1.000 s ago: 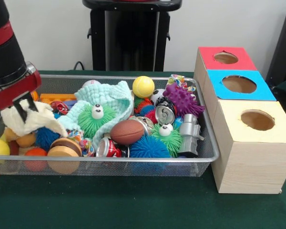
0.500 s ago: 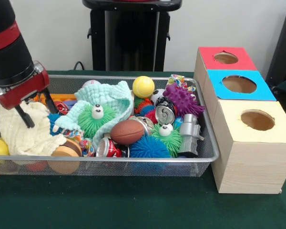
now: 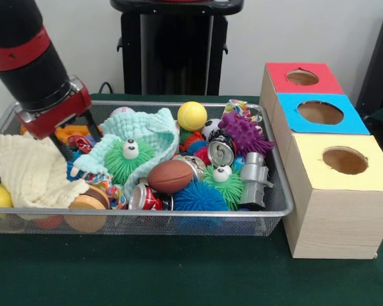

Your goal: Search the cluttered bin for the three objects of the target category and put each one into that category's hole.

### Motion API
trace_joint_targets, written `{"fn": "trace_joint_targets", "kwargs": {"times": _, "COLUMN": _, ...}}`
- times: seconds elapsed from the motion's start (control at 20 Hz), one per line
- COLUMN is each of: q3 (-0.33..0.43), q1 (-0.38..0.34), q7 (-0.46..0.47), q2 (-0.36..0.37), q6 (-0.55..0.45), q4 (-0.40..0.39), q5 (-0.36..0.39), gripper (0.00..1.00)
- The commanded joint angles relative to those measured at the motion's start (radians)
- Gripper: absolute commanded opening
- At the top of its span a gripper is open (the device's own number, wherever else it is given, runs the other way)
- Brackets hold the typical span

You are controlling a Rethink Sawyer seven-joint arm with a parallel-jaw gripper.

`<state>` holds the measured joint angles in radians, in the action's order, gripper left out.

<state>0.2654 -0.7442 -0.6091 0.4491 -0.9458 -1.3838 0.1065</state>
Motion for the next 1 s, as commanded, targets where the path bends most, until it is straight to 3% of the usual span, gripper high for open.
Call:
{"fn": "trace_joint_targets", "kwargs": {"times": 0.05, "q3": -0.072, "q1": 0.100, "q7": -0.453, "q2": 0.032, "q6": 0.001, "q4": -0.180, "q5": -0.081, "gripper": 1.00}}
{"fn": "trace_joint_targets", "kwargs": {"times": 0.35, "q3": -0.165, "q1": 0.217, "q7": -0.552, "q2": 0.045, "q6": 0.007, "q4": -0.201, "q5": -0.095, "gripper": 1.00}}
{"fn": "trace_joint_targets", "kwargs": {"times": 0.65, "q3": -0.210, "q1": 0.302, "q7": -0.641, "q2": 0.059, "q6": 0.047, "q4": -0.236, "q5": -0.130, "gripper": 1.00}}
{"fn": "trace_joint_targets", "kwargs": {"times": 0.85, "q3": -0.289, "q1": 0.394, "q7": -0.679, "q2": 0.037, "q6": 0.088, "q4": -0.194, "q5": -0.037, "gripper": 1.00}}
{"fn": "trace_joint_targets", "kwargs": {"times": 1.0, "q3": -0.338, "q1": 0.442, "q7": -0.728, "q2": 0.016, "q6": 0.148, "q4": -0.187, "q5": -0.015, "gripper": 1.00}}
